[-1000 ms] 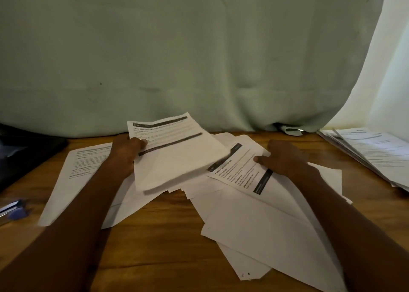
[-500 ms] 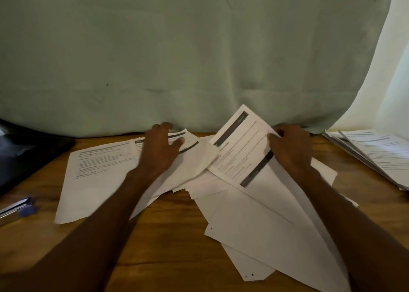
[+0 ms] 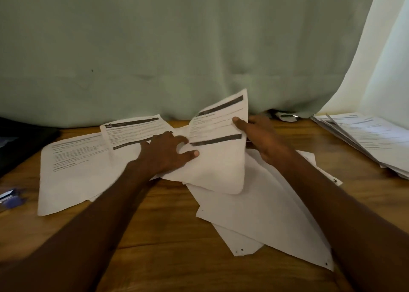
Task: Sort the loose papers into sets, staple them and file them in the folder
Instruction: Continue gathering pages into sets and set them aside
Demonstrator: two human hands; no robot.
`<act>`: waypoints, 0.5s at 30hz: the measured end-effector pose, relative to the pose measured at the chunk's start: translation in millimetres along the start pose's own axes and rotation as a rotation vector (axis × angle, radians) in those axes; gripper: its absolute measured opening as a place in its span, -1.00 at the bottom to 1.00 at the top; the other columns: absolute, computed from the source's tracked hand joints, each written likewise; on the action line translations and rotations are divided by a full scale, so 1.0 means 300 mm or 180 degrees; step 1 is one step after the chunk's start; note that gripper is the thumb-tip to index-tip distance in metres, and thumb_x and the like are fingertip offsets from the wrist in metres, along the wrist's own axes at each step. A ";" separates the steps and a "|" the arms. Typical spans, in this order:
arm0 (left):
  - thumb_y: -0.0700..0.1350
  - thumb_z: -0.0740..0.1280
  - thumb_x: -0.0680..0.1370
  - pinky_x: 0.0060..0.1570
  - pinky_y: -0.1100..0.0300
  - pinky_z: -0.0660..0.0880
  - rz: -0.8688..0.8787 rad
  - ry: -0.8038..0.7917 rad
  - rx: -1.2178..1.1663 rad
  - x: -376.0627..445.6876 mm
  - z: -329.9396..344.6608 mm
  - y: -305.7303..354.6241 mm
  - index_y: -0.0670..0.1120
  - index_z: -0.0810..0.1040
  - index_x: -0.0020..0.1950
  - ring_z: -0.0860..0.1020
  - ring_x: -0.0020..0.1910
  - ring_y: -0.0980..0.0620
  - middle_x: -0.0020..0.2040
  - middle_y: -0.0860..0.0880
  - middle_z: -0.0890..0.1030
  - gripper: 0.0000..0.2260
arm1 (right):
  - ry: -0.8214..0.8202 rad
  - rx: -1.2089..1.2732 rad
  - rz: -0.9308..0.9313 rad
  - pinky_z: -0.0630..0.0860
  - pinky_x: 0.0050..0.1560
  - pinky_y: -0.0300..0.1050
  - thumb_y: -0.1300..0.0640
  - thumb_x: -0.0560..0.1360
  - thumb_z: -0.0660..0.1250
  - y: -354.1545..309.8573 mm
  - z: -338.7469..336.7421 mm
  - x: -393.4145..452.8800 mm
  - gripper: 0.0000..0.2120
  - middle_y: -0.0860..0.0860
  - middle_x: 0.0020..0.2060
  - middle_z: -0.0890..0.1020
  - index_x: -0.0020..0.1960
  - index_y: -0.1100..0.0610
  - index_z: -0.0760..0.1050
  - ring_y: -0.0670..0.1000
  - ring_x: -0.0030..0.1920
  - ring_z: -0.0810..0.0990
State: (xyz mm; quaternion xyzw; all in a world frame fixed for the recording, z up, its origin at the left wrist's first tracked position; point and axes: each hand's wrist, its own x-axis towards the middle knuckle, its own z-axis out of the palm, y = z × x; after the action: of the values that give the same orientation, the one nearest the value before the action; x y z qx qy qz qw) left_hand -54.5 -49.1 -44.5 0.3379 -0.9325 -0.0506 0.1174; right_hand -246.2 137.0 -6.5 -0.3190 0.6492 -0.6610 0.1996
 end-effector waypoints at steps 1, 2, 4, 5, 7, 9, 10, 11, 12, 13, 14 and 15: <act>0.66 0.01 0.39 0.40 -0.43 0.20 -0.0059 -0.0127 0.0167 0.001 -0.003 -0.006 0.30 0.28 0.53 0.35 0.50 -0.18 0.55 -0.03 0.37 -0.20 | 0.0069 -0.0054 0.0024 0.63 -0.35 -0.20 0.06 0.64 0.37 0.005 -0.003 0.001 -0.88 -0.06 -0.19 0.76 0.00 0.07 0.63 -0.05 -0.20 0.75; 0.64 0.02 0.41 0.41 -0.44 0.18 -0.0131 -0.0176 0.0239 0.003 -0.010 -0.011 0.27 0.31 0.53 0.34 0.52 -0.19 0.56 -0.03 0.36 -0.21 | 0.0190 -0.0121 0.0090 0.65 -0.35 -0.15 0.05 0.66 0.33 0.006 -0.005 -0.002 -0.82 -0.04 -0.23 0.76 -0.04 0.09 0.64 -0.01 -0.22 0.75; 0.59 0.11 0.45 0.43 -0.40 0.24 -0.0343 -0.0124 0.0307 0.006 -0.033 -0.021 0.20 0.41 0.49 0.39 0.47 -0.18 0.51 -0.04 0.43 -0.26 | 0.0451 -0.0784 -0.0030 0.67 -0.22 0.00 0.08 0.67 0.29 0.024 -0.018 0.006 -0.74 0.06 -0.21 0.75 -0.06 0.17 0.66 0.13 -0.18 0.73; 0.55 0.16 0.47 0.42 -0.37 0.28 -0.0469 -0.0070 0.0329 0.005 -0.045 -0.028 0.16 0.47 0.45 0.43 0.43 -0.17 0.46 -0.04 0.48 -0.30 | 0.0474 -0.1398 -0.0270 0.66 -0.10 0.09 0.13 0.66 0.29 0.037 -0.028 0.016 -0.75 0.11 -0.16 0.74 -0.06 0.22 0.68 0.17 -0.14 0.71; 0.47 0.24 0.51 0.39 -0.34 0.34 -0.0690 -0.0023 0.0360 0.003 -0.059 -0.042 0.05 0.52 0.40 0.49 0.36 -0.17 0.37 -0.05 0.54 -0.35 | 0.0254 -0.2449 -0.0779 0.62 0.07 0.01 0.30 0.59 0.29 0.059 -0.035 0.024 -0.79 0.10 -0.02 0.74 0.01 0.21 0.71 0.10 -0.04 0.68; 0.45 0.26 0.52 0.37 -0.33 0.36 -0.0633 0.0114 0.0290 -0.005 -0.056 -0.040 0.01 0.49 0.42 0.48 0.36 -0.20 0.39 -0.09 0.50 -0.34 | -0.0153 -0.2864 -0.1048 0.52 0.05 -0.27 0.39 0.54 0.29 0.072 -0.020 0.013 -0.66 0.02 0.09 0.71 0.15 0.11 0.71 -0.04 -0.01 0.61; 0.46 0.24 0.52 0.37 -0.32 0.36 -0.0426 0.0269 0.0153 -0.010 -0.052 -0.028 0.04 0.46 0.46 0.45 0.39 -0.19 0.43 -0.09 0.47 -0.33 | -0.0335 -0.2928 -0.1111 0.46 0.00 -0.37 0.37 0.55 0.30 0.077 -0.012 0.009 -0.65 -0.02 0.12 0.70 0.18 0.05 0.69 -0.09 -0.01 0.58; 0.48 0.22 0.52 0.39 -0.31 0.34 -0.0157 0.0405 -0.0053 -0.013 -0.048 -0.012 0.10 0.42 0.49 0.41 0.44 -0.17 0.49 -0.06 0.42 -0.33 | -0.0512 -0.2968 -0.1165 0.43 0.00 -0.38 0.31 0.57 0.33 0.083 -0.001 0.011 -0.67 -0.05 0.14 0.68 0.20 -0.01 0.68 -0.13 0.00 0.56; 0.51 0.18 0.51 0.43 -0.32 0.29 0.0106 0.0419 -0.0240 -0.015 -0.043 0.006 0.19 0.36 0.53 0.34 0.51 -0.13 0.56 -0.01 0.36 -0.32 | -0.0654 -0.3009 -0.1185 0.44 0.05 -0.34 0.23 0.58 0.38 0.090 0.008 0.015 -0.71 -0.07 0.16 0.67 0.22 -0.05 0.66 -0.15 0.02 0.54; 0.54 0.14 0.49 0.47 -0.35 0.20 0.0297 0.0276 -0.0315 -0.016 -0.036 0.025 0.26 0.30 0.55 0.26 0.57 -0.10 0.62 0.04 0.28 -0.30 | -0.0748 -0.3057 -0.1153 0.45 0.12 -0.28 0.15 0.58 0.42 0.095 0.013 0.018 -0.73 -0.08 0.18 0.66 0.24 -0.08 0.64 -0.15 0.05 0.52; 0.56 0.09 0.47 0.50 -0.38 0.12 0.0380 0.0026 -0.0251 -0.016 -0.024 0.040 0.32 0.23 0.57 0.18 0.62 -0.09 0.65 0.08 0.19 -0.28 | -0.0789 -0.3084 -0.1098 0.48 0.17 -0.22 0.09 0.57 0.44 0.097 0.018 0.020 -0.73 -0.09 0.19 0.65 0.26 -0.09 0.62 -0.15 0.07 0.52; 0.59 0.05 0.45 0.50 -0.42 0.07 0.0378 -0.0254 -0.0103 -0.014 -0.016 0.046 0.35 0.18 0.58 0.13 0.63 -0.11 0.67 0.09 0.13 -0.27 | -0.0767 -0.3108 -0.1044 0.50 0.19 -0.17 0.06 0.56 0.45 0.092 0.020 0.019 -0.71 -0.10 0.19 0.65 0.27 -0.09 0.60 -0.13 0.07 0.53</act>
State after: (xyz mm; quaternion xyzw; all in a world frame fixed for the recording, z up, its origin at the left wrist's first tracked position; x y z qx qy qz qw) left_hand -58.8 -35.8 -38.3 0.2778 -0.9539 -0.0721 0.0883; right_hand -250.3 126.6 -33.0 -0.5460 0.7955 -0.2628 -0.0050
